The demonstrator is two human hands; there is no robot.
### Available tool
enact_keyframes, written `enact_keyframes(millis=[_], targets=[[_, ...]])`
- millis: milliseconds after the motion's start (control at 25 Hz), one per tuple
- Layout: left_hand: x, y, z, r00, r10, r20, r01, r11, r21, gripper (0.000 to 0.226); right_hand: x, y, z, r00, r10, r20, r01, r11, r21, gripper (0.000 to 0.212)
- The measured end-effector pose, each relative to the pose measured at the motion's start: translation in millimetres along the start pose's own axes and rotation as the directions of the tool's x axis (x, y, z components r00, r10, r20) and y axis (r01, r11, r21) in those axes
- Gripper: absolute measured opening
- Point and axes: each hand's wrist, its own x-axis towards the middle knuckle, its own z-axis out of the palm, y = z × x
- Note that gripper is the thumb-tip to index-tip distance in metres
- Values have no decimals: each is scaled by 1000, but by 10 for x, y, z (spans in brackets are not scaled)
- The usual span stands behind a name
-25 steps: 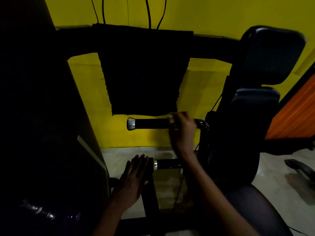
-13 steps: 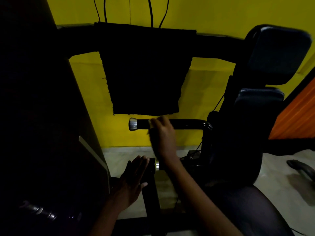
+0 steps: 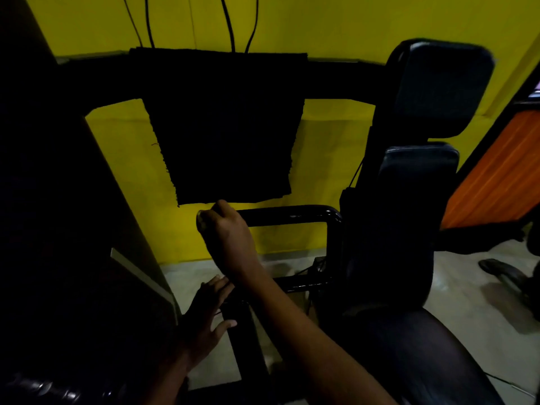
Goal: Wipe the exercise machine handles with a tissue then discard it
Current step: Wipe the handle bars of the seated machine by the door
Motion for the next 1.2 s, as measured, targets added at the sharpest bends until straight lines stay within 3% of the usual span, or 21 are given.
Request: enact_keyframes(millis=[120,200,280,360,520,720,920,1000,1080,1200], targets=[[12,-36,-8,999,37,29,-37,999,-26,85,-40,422,-489,979,155,-134,-155,988,13,15],[-25,-22,-30,1000,-15,17,15,999,-38,96,-110,831,-905,932,284,-225,-309,948,-82,16],[-92,-39,-48,997,-80,-5,79,993,-86,95,-171,1184,-1213,871,421,-252,-471,861,-192,15],[-149,-78,-75,996,-88,2,88,993,-80,89,-158,1337,-1280,839,492,-235,-537,819,-202,11],[-146,-98,-90,997,-72,19,73,996,-42,87,-49,1164,-1130,861,470,-194,-506,829,-238,14],[-154,-40,-9,996,-82,19,82,997,-15,93,-33,464,-471,977,212,-4,-209,962,-174,22],[-149,-63,36,995,-88,42,87,996,25,94,98,-33,-114,987,54,148,-36,992,-119,23],[-144,-65,11,994,-94,62,93,995,24,97,151,142,-324,983,110,149,-91,988,-125,15],[-134,-40,2,993,-83,83,78,995,68,104,182,509,-672,966,253,49,-232,937,-263,12],[-105,37,11,993,-99,69,91,990,109,115,223,1017,-1233,837,542,-70,-504,716,-483,11]])
